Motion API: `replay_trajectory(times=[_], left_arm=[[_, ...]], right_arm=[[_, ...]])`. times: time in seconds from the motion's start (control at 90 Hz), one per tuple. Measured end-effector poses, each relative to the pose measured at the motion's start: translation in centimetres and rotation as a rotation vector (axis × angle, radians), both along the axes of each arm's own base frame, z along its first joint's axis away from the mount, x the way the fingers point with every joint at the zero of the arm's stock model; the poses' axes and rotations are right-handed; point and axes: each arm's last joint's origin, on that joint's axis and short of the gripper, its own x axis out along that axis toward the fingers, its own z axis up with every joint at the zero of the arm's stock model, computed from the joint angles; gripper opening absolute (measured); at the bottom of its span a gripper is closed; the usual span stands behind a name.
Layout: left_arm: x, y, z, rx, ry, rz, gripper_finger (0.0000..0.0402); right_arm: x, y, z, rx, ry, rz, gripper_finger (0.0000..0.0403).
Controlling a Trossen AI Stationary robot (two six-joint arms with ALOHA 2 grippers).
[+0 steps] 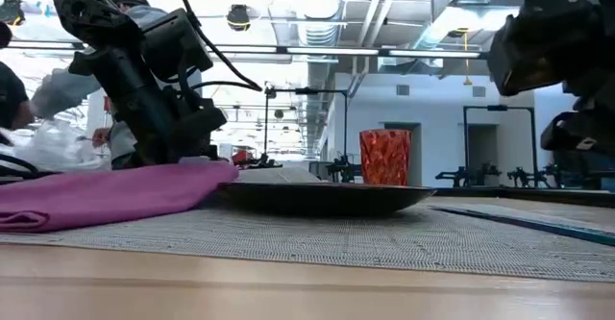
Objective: Set table place
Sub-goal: Adjust the blue knife on the table mat
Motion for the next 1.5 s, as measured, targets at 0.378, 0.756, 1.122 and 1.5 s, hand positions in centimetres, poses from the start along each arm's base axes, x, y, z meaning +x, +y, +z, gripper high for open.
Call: replay_trajectory(times=[0.378, 0.756, 1.122, 1.5], left_arm=[[0.0, 0.0, 0.0, 0.0, 0.0, 0.0, 0.0], [0.0, 0.0, 0.0, 0.001, 0.0, 0.001, 0.0], [0.0, 0.0, 0.0, 0.003, 0.001, 0.001, 0.0], [0.0, 0.0, 0.0, 0.003, 0.001, 0.001, 0.0]], right_arm=[[0.8, -1.2, 0.0, 0.001, -0.019, 0.06, 0.0], [1.0, -1.1, -0.1, 0.014, -0.038, 0.09, 0.0], [1.8, -2.2, -0.1, 0.006, -0.066, 0.083, 0.0], [1.7, -1.9, -0.1, 0.008, -0.064, 0.097, 0.0]])
